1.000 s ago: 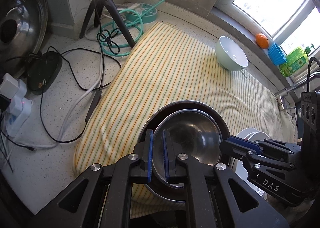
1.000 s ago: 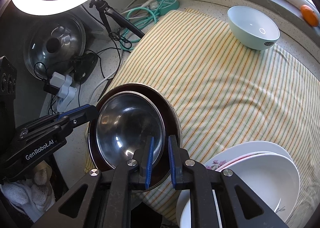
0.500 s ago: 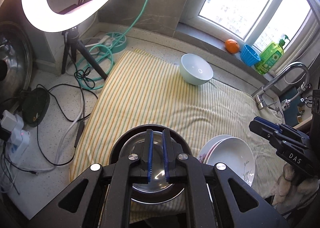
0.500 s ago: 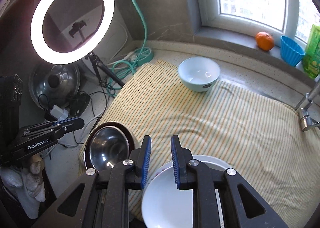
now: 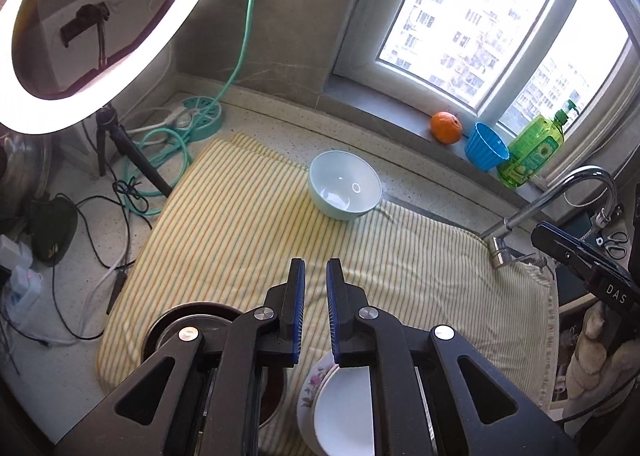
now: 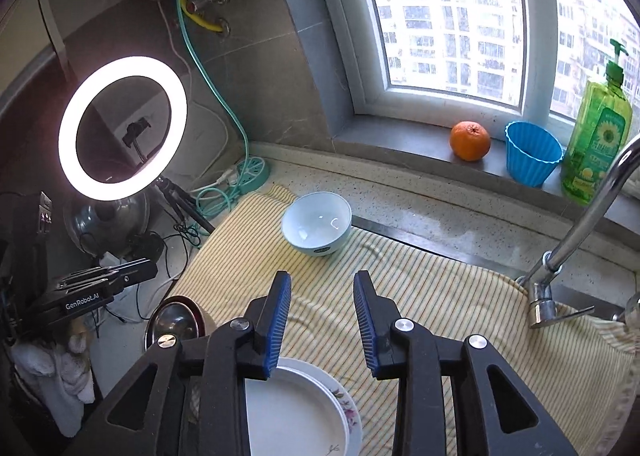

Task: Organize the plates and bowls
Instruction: 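Move both grippers to the rim of the pale blue bowl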

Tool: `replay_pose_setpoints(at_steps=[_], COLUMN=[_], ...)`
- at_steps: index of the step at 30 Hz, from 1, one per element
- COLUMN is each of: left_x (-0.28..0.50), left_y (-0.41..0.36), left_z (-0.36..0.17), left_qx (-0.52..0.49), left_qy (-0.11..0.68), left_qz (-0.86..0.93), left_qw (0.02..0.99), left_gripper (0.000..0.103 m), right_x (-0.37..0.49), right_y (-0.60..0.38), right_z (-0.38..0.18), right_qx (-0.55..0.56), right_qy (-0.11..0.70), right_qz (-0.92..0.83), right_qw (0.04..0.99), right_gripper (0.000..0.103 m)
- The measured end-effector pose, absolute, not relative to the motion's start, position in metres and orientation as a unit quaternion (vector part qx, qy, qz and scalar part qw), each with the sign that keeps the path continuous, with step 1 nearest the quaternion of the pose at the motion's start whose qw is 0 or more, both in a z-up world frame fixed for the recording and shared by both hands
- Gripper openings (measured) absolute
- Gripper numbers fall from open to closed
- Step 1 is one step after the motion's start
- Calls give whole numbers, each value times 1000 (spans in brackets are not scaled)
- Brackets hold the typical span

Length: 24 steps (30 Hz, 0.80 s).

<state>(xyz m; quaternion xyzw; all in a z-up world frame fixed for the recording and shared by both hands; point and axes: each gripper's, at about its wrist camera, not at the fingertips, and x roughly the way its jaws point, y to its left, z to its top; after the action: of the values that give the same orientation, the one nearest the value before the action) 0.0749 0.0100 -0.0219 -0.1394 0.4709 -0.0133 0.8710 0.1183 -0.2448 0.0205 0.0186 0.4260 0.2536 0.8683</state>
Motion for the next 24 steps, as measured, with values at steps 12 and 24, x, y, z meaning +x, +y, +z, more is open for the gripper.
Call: replay_pose_setpoints(at_steps=[12,24], left_x=[169,219], left_y=[8,13], left_z=[-32,-100], left_qx=[-145,-159], left_qy=[492,547], left_qz=[18,16], left_qw=[858,822], left_gripper=[9,9], right_x=[222,268], right_y=[-235,-183], right_z=[13,-88], right_qx=[60,46], right_qy=[464,541], right_qz=[264,249], right_qw=[843,802], right_gripper=[29,29])
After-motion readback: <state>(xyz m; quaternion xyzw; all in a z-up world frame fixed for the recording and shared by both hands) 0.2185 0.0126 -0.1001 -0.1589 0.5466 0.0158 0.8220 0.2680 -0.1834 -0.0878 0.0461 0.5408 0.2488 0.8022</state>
